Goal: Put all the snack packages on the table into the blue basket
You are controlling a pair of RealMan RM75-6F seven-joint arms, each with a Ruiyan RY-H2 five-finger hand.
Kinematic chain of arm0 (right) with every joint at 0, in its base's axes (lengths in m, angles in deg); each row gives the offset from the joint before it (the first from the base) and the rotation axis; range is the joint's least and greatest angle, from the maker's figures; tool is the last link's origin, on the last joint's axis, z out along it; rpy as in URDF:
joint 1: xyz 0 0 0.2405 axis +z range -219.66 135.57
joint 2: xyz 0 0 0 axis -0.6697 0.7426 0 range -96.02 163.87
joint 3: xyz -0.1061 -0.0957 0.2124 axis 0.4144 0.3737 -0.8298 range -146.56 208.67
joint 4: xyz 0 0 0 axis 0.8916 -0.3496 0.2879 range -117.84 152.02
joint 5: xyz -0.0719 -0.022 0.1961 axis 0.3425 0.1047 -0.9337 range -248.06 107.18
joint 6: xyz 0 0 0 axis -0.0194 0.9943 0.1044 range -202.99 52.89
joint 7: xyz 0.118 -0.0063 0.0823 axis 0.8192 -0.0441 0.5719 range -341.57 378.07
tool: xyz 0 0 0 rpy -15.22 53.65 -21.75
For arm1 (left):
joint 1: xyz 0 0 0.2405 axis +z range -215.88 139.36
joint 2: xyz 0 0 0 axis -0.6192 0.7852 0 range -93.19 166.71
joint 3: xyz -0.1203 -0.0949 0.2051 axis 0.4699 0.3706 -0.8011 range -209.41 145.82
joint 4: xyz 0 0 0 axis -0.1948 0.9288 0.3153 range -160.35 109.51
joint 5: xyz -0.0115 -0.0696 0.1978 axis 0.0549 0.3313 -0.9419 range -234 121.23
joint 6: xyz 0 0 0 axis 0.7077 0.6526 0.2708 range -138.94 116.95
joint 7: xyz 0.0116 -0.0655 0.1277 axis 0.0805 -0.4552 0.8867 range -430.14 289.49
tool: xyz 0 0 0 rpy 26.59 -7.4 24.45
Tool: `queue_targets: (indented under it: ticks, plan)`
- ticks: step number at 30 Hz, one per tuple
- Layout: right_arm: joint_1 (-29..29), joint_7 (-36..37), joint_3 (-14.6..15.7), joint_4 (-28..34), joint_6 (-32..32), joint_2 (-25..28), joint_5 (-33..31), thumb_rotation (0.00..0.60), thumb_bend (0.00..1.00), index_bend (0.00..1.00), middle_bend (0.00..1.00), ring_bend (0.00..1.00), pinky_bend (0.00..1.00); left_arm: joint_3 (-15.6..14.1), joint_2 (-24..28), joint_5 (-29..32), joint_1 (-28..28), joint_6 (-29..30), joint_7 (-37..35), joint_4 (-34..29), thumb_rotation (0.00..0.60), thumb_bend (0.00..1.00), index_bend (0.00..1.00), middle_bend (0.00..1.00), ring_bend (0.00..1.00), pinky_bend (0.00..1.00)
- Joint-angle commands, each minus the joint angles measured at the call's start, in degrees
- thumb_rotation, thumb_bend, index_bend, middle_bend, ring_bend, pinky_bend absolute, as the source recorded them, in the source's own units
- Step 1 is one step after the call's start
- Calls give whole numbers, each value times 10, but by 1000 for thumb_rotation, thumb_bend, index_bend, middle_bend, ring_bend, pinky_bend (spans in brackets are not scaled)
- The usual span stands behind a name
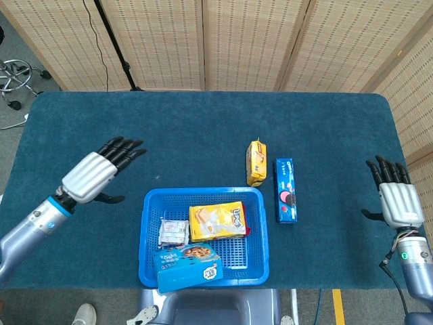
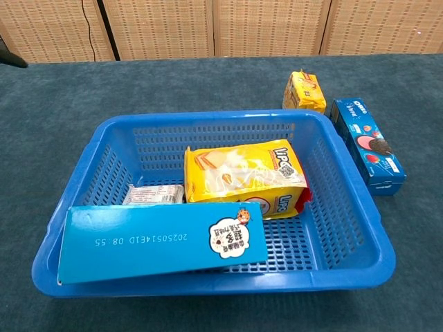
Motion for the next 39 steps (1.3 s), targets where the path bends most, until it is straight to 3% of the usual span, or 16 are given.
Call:
queue_targets:
  ticks: [1,9,18,24,30,39]
  plan:
    - [35,49,-6,-15,-47,17,29,600,0,0,0,0,0,1,9,56,63,52,44,-17,600,0,0,0,0,0]
    - [121,153,11,-50,-172,36,101,600,0,0,0,0,0,4,-17,102,142,110,60,-21,600,0,0,0,0,0]
    - [209,209,39,-70,-271,40,167,600,0,0,0,0,0,13,-40,115,168,100,63,-14,600,0,0,0,0,0]
    - [250,250,60,-90,-300,22,205,600,0,0,0,0,0,22,-49,120,174,89,67,-5,600,0,0,0,0,0]
    - [292,278,73,-141,-302,-39,233,600,0,0,0,0,0,31,-56,122,178,81,83,-2,600,0,0,0,0,0]
    - [338,301,49,-256,-295,-115,202,600,0,0,0,0,0,45,-64,133,176,55,92,7,600,0,0,0,0,0]
